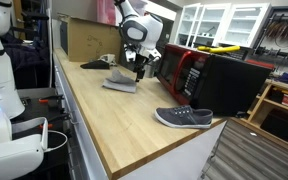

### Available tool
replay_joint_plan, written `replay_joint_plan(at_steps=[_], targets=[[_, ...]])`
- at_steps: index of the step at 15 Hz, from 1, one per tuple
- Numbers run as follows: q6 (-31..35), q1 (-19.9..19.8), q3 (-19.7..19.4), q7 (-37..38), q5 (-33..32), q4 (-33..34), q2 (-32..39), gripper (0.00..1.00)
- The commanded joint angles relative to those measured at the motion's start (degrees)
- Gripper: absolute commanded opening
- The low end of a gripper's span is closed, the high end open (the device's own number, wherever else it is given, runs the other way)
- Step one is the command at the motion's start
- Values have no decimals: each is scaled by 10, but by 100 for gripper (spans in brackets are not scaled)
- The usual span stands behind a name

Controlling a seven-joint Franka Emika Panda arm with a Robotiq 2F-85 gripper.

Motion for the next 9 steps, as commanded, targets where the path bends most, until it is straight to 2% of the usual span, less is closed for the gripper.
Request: replay_joint_plan(at_steps=[1,2,4,9], targets=[[7,-1,10,14,20,10,26,97],[6,-2,11,14,22,11,31,73],[3,-5,15,10,29,12,35,71],[10,-7,18,0,39,-3,15,33]])
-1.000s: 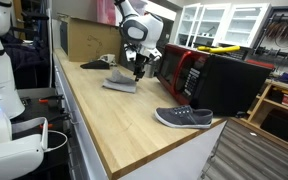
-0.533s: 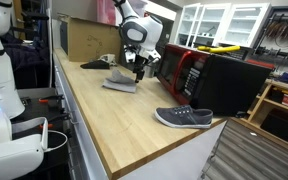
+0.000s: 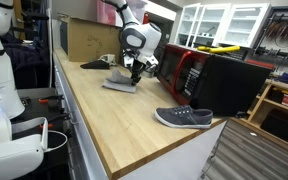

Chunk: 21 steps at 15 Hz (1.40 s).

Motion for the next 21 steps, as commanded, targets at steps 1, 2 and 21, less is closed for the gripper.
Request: replay_joint_plan(at_steps=[1,2,21], targets=[[14,-5,7,-2,13,-11,-25,24],[20,-5,6,-3,11,-13,-29,18],[-149,22,3,-76,10,-152,-207,1]])
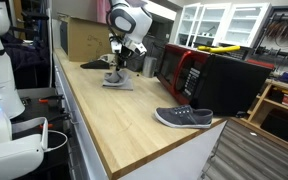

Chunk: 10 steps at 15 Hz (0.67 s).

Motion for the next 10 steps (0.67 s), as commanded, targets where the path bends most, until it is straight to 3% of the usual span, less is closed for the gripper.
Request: replay_joint_plan(at_steps=[1,10], targets=[[-46,20,-7,-22,9,-55,-71,1],[-139,104,11,-51,36,-108,-120,1]])
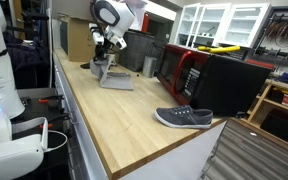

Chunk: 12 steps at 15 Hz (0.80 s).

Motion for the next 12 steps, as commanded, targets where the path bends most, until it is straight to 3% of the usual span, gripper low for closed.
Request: replay_joint_plan(at_steps=[1,2,4,8,10,12], targets=[[-55,26,4,-21,32,-17,-20,1],[-82,31,5,-28,34,-13,-16,29],[-131,36,5,-51,31,-6,-11,35],[-242,32,-3,-93,30,15,2,66],[-267,25,-10,-96,30,28,6,81],[-252,16,-18,-89,25,39,10,96]])
